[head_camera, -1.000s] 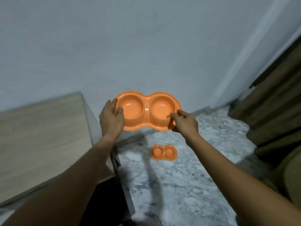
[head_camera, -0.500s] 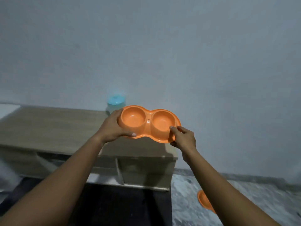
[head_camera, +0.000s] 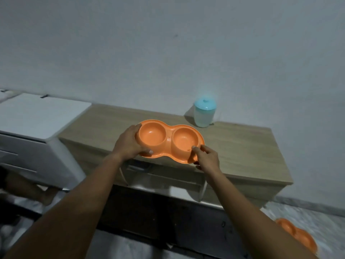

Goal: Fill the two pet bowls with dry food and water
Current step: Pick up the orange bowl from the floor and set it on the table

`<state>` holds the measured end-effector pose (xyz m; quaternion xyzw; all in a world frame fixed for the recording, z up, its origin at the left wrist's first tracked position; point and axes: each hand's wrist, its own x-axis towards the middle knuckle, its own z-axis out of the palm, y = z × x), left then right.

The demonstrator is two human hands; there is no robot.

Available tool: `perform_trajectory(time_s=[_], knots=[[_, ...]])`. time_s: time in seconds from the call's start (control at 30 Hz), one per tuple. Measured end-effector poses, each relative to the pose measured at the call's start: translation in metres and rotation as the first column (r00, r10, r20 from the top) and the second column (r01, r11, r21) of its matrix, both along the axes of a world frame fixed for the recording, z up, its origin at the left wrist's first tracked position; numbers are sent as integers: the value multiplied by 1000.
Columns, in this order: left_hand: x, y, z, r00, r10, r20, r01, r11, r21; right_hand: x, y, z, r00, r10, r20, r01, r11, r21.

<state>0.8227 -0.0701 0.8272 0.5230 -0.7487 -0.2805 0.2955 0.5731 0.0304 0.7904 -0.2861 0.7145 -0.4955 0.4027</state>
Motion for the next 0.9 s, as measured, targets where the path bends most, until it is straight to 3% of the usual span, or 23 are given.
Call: perform_trajectory(time_s=[0.2, 0.6, 0.9], knots=[[6, -53, -28, 998, -48, -29, 48, 999, 0, 13, -45, -8, 995, -10, -103, 19, 996, 86], [-33, -178, -116, 999, -38, 29, 32, 982, 186, -12, -177, -82, 989, -122, -88, 139, 964, 226], [-56, -225, -157, 994, -78, 70, 61, 975, 215, -22, -207, -115, 959, -199, -201, 243, 944, 222]])
